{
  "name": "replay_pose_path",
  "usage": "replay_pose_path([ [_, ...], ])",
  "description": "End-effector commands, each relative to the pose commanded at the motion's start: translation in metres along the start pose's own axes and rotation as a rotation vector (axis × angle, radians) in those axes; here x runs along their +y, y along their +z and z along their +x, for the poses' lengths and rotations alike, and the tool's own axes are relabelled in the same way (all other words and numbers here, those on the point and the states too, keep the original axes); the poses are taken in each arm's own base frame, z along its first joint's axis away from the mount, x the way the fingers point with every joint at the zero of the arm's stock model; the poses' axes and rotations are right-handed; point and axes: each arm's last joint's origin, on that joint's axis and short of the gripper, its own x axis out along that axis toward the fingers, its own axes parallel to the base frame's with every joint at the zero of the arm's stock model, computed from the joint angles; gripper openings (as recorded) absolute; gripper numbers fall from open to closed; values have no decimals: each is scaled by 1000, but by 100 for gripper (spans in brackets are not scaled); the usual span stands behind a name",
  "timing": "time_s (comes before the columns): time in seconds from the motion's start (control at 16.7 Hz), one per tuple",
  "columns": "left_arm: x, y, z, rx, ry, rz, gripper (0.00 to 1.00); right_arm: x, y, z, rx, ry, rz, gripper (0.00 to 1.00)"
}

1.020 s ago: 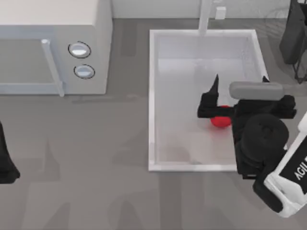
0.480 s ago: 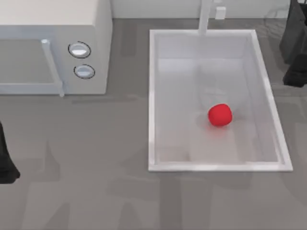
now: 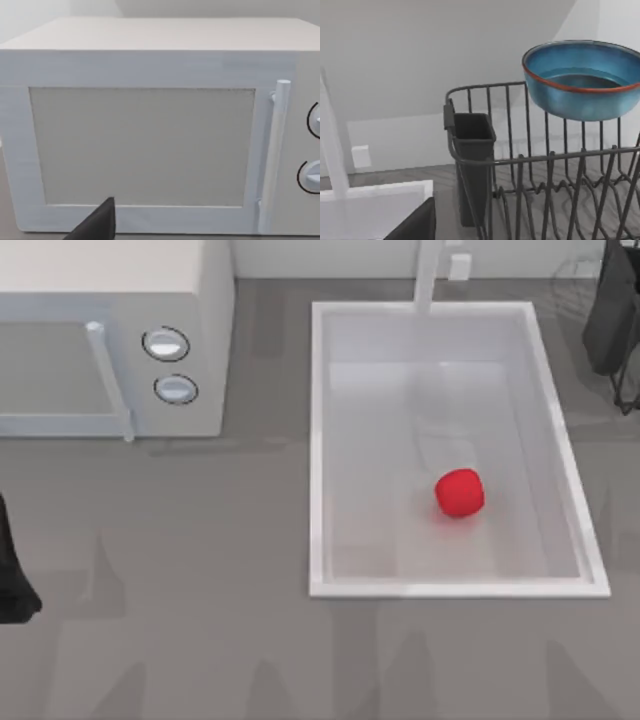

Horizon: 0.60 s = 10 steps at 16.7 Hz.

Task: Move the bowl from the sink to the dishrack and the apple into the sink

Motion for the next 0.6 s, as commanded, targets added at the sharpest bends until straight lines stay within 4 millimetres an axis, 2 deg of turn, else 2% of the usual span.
replay_pose_path([
  [0.24,0,0,0,0,0,0,100,-9,-21,-21,5,75,-30,100],
  [0.42,0,0,0,0,0,0,100,-10,-32,-26,16,114,-47,100],
  [0.6,0,0,0,0,0,0,100,-10,-33,-26,18,120,-50,100],
])
